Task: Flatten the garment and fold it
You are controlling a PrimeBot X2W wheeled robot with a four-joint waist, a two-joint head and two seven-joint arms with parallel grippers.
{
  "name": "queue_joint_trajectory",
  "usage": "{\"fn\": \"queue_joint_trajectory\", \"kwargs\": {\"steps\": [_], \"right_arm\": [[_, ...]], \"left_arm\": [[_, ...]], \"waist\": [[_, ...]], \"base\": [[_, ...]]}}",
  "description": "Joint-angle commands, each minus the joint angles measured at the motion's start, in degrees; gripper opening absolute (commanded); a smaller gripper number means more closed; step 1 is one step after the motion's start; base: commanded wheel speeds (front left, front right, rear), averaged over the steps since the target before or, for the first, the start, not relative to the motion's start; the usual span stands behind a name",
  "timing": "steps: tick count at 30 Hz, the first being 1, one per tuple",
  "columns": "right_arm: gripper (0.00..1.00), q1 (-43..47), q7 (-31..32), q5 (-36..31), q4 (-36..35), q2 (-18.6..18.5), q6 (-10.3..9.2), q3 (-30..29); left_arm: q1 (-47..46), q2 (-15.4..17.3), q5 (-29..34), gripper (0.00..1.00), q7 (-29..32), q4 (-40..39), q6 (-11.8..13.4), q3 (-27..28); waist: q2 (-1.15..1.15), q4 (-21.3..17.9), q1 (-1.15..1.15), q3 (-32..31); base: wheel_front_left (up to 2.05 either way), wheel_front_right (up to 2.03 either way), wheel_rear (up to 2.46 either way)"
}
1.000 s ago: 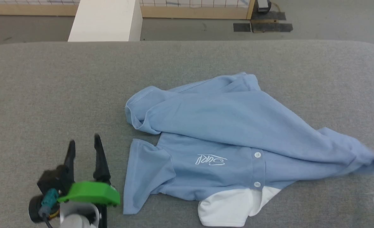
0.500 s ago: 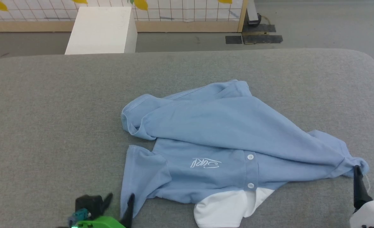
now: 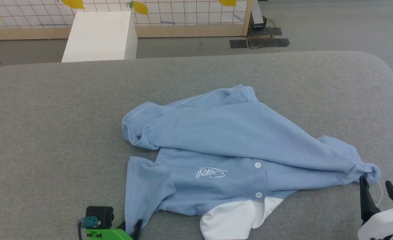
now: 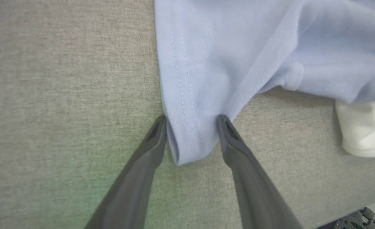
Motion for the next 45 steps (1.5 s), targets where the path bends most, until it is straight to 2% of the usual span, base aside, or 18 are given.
{"fn": "queue_joint_trajectory", "kwargs": {"steps": [1, 5, 9, 15, 21, 28, 29, 30, 31, 32, 35, 38, 45], "right_arm": [[1.00, -0.3, -0.4, 0.5, 0.1, 0.0, -0.08, 0.0], [1.00, -0.4, 0.0, 0.6, 0.3, 0.0, -0.08, 0.1], [1.00, -0.8, -0.2, 0.2, 0.0, 0.0, -0.08, -0.5], [1.00, -2.3, 1.9, -0.7, 1.1, 0.0, -0.08, -1.7], [1.00, -2.3, 11.4, 2.0, 4.2, 0.0, -0.08, 0.2], [1.00, -3.6, 21.7, 1.6, 5.5, 0.0, -0.08, 2.1], [0.55, -3.7, 23.5, 1.6, 5.9, 0.0, -0.08, 2.1], [0.22, -3.7, 26.0, 1.4, 6.3, 0.0, -0.08, 2.4], [0.05, -3.8, 27.5, 1.4, 6.2, 0.0, -0.08, 2.6], [0.00, -4.0, 28.9, 1.6, 5.8, 0.0, -0.08, 2.6], [0.00, -4.1, 31.7, 2.2, 3.8, 0.0, -0.08, 2.6], [0.00, -4.3, 31.6, 3.3, 0.0, 0.0, -0.08, 1.9], [0.00, -5.5, 32.3, 4.3, -14.9, -0.4, -0.08, 0.2]], "left_arm": [[1.6, 0.2, 0.4, 0.00, 0.0, 0.3, 0.5, -0.2], [0.5, 0.6, 1.6, 0.00, -4.2, -1.0, 2.8, 2.0], [-0.8, 0.3, 2.0, 0.00, -11.0, -1.7, 6.2, 6.2], [-2.6, 0.5, 2.2, 0.00, -17.6, 0.2, 10.1, 11.1], [-3.8, 0.6, 1.9, 0.00, -18.8, 2.2, 10.5, 11.4], [-4.5, 0.2, 1.3, 0.00, -18.8, 3.3, 10.0, 10.6], [-4.7, 0.2, 1.3, 0.00, -18.8, 3.4, 9.9, 10.4], [-4.8, 0.2, 1.3, 0.00, -18.7, 3.5, 9.8, 10.2], [-4.9, 0.3, 1.3, 0.00, -18.7, 3.6, 9.8, 10.1], [-5.0, 0.3, 1.2, 0.00, -18.7, 3.7, 9.7, 9.9], [-5.5, 0.6, 1.3, 0.00, -18.6, 3.5, 9.3, 9.5], [-6.4, 0.9, 0.7, 0.00, -19.5, 1.9, 8.7, 9.7], [-10.7, 4.2, -2.7, 0.00, -18.2, -7.5, 5.8, 11.9]], "waist": [[0.00, 0.0, 0.00, 0.1], [0.00, 0.3, 0.00, 0.4], [0.00, 0.5, 0.00, 0.8], [0.00, 0.9, 0.00, 1.3], [0.00, 1.1, 0.00, 2.0], [0.00, 0.9, 0.00, 3.2], [0.00, 0.9, 0.00, 3.3], [0.00, 0.9, 0.00, 3.4], [0.00, 0.9, 0.00, 3.4], [0.00, 1.0, 0.00, 3.5], [0.00, 1.1, 0.00, 3.3], [0.00, 1.4, 0.00, 2.8], [0.00, 1.7, 0.00, 0.6]], "base": [[0.00, 0.00, 0.00], [0.00, 0.00, 0.00], [0.00, 0.00, 0.00], [0.00, 0.00, 0.00], [0.00, 0.00, 0.00], [0.00, 0.00, 0.00], [0.00, 0.00, 0.00], [0.00, 0.00, 0.00], [0.00, 0.00, 0.00], [0.00, 0.00, 0.00], [0.00, 0.00, 0.00], [0.00, 0.00, 0.00], [0.00, 0.00, 0.00]]}}
